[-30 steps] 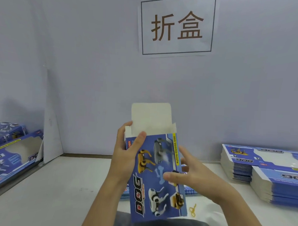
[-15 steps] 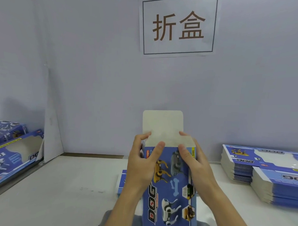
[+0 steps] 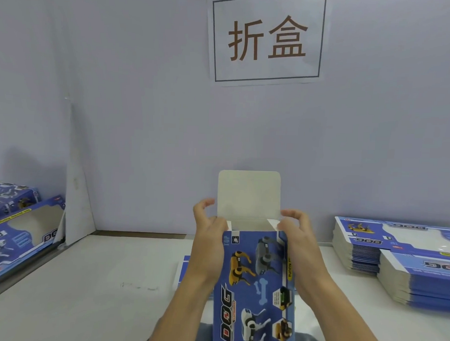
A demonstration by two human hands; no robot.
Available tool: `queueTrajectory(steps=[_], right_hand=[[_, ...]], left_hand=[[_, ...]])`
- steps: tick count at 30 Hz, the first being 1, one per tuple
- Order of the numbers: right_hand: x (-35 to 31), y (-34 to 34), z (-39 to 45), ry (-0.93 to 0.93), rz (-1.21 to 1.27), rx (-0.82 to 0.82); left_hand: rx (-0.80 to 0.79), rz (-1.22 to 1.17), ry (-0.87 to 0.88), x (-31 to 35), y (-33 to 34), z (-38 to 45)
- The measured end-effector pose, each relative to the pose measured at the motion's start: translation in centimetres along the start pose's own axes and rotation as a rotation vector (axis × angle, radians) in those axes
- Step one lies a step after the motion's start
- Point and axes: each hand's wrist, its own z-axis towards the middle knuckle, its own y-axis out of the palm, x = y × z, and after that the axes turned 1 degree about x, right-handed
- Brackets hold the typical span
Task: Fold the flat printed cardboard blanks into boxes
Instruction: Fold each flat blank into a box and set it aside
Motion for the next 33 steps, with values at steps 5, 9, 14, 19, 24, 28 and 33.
queueTrajectory(steps=[5, 9, 14, 19, 24, 28, 33], right_hand=[[-0.6, 0.0, 0.0, -0.058, 0.017, -0.084], [-0.3, 0.2, -0.2, -0.073, 0.035, -0.013], [0.2, 0.0, -1.0, -0.048, 0.183, 0.028], [-0.1, 0.1, -1.3, -0.012, 0.239, 0.027], [-0.7, 0.2, -1.5, -0.158, -0.011, -0.104], [0.0, -0.2, -0.9, -0.146, -0.026, -0.195], [-0.9, -0.2, -0.9, -0.24, -0.015, 0.016]], left_hand=[[0.04, -0.053, 0.031, -0.2, 0.1, 0.2], [0.055, -0.05, 0.123, -0.9, 0.0, 0.2], [0.179, -0.115, 0.146, -1.6, -0.4, -0.1], [0.116, -0.023, 0.201, -1.7, -0.5, 0.0], [0.059, -0.052, 0.215, -1.2, -0.3, -0.3], [0.021, -0.001, 0.228, -0.4, -0.1, -0.3], [-0.021, -0.197, 0.072, 1.1, -0.4, -0.5]])
